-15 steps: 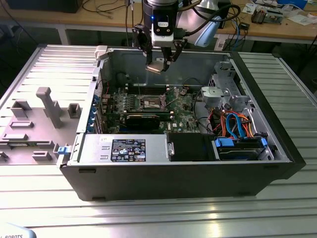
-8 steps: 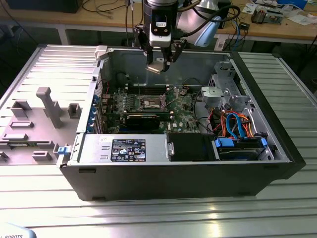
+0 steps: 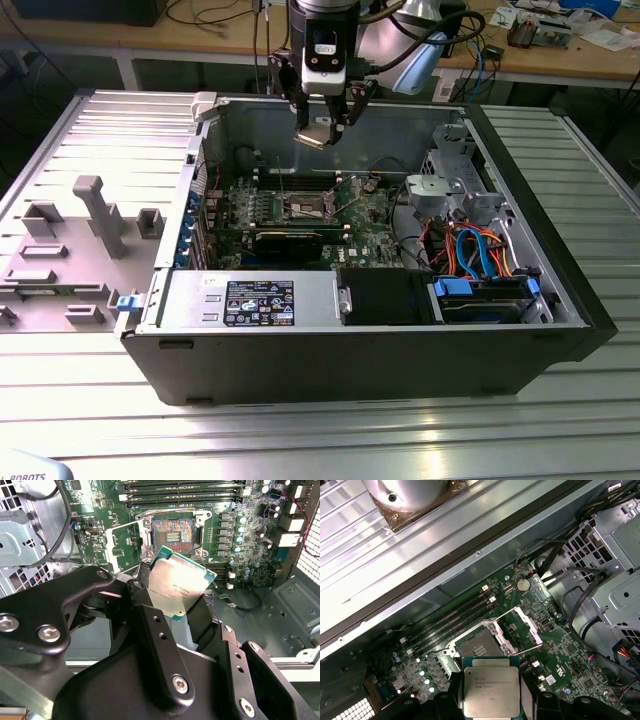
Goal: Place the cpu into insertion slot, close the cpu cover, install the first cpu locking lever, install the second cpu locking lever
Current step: 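Place the cpu into insertion slot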
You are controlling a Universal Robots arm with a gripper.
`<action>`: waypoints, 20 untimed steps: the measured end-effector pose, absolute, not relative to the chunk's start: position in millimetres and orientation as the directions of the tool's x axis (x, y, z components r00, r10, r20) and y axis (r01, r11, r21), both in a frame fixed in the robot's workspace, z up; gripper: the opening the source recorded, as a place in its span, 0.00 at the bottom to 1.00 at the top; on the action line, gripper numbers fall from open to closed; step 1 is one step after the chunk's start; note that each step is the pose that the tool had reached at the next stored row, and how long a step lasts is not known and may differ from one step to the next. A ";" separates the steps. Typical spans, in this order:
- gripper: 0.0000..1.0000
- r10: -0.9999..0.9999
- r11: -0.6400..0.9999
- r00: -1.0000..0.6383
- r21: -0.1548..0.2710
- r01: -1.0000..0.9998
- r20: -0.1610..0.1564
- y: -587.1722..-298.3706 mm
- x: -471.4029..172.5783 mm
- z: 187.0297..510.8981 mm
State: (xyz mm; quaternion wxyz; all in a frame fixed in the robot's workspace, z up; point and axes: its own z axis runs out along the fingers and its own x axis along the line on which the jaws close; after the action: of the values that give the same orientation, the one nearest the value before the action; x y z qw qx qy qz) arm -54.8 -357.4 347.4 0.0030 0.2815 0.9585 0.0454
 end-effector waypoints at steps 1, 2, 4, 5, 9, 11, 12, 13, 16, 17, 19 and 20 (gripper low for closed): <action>0.54 0.541 0.837 -0.841 0.089 0.541 0.020 -357.4 -54.8 347.4; 0.54 0.547 0.833 -0.837 0.089 0.547 0.020 -357.4 -54.8 347.4; 0.54 0.576 0.813 -0.817 0.089 0.575 0.020 -357.3 -54.8 346.9; 0.54 0.597 0.798 -0.802 0.089 0.596 0.020 -357.4 -54.8 346.6; 0.54 0.626 0.775 -0.779 0.089 0.625 0.020 -357.4 -54.8 346.0; 0.54 0.626 0.775 -0.779 0.089 0.625 0.020 -357.4 -54.8 346.0; 0.54 0.626 0.775 -0.779 0.089 0.625 0.020 -357.4 -54.8 346.0; 0.54 0.626 0.775 -0.779 0.089 0.625 0.020 -357.4 -54.8 346.0; 0.54 0.629 0.773 -0.777 0.089 0.628 0.020 -357.4 -54.8 346.0; 0.54 0.635 0.768 -0.772 0.089 0.634 0.020 -357.4 -54.8 346.0; 0.54 0.647 0.758 -0.762 0.088 0.646 0.019 -357.3 -54.8 345.7; 0.54 0.655 0.751 -0.755 0.088 0.654 0.019 -357.3 -54.8 345.6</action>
State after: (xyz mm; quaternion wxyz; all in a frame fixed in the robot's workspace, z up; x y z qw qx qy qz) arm -54.8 -357.3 345.6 0.0064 0.3499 0.9357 0.0447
